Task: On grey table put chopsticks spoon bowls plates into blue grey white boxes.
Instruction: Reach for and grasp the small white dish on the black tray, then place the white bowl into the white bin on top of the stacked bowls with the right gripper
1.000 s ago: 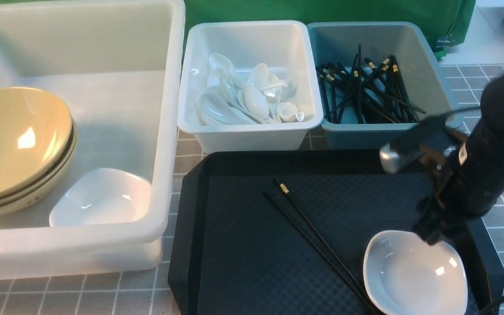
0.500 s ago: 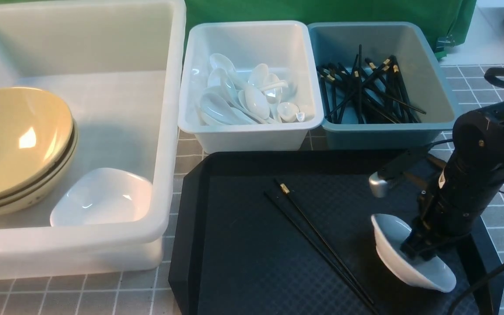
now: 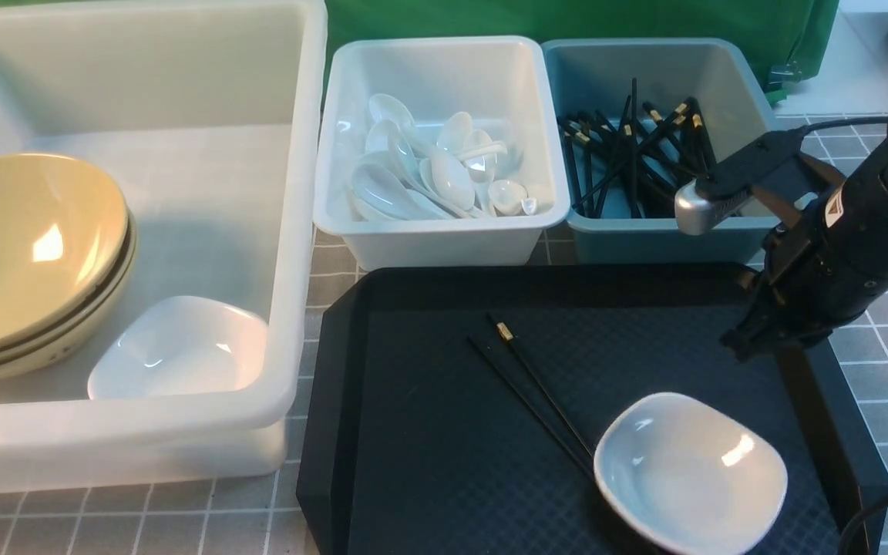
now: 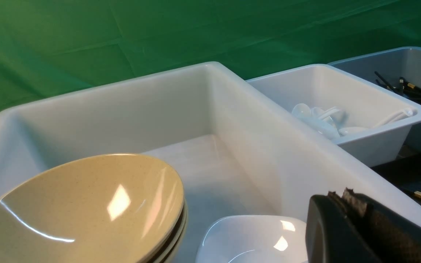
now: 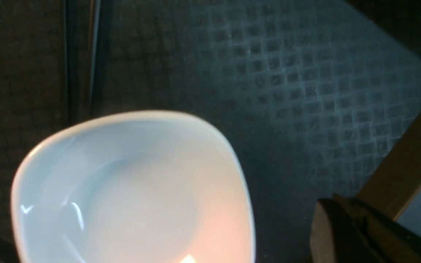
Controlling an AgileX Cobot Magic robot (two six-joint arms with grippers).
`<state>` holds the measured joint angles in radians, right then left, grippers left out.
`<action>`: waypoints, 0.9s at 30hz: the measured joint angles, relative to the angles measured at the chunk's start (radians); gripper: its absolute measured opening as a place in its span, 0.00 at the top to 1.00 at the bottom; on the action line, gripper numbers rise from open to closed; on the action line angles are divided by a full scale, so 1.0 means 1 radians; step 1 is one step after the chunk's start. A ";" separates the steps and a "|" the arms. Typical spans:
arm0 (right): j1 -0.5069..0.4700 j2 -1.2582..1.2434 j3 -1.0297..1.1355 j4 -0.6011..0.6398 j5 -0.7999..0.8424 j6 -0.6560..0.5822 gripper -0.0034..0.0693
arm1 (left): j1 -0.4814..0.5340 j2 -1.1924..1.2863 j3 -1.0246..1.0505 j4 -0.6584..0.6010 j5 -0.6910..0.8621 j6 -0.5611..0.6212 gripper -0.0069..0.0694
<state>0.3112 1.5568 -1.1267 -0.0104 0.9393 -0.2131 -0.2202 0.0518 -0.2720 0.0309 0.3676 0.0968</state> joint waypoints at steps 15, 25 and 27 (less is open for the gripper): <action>0.000 0.245 0.058 0.100 -0.057 -0.081 0.24 | 0.000 0.000 0.000 0.000 -0.001 0.000 0.92; -0.001 0.193 0.041 0.150 0.013 -0.099 0.69 | 0.000 0.000 0.000 0.007 -0.001 0.000 0.92; -0.001 0.171 0.024 0.150 0.027 -0.099 0.74 | 0.000 0.000 0.000 0.008 -0.001 0.000 0.92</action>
<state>0.3101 1.7283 -1.1022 0.1392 0.9659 -0.3120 -0.2202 0.0518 -0.2720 0.0384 0.3666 0.0968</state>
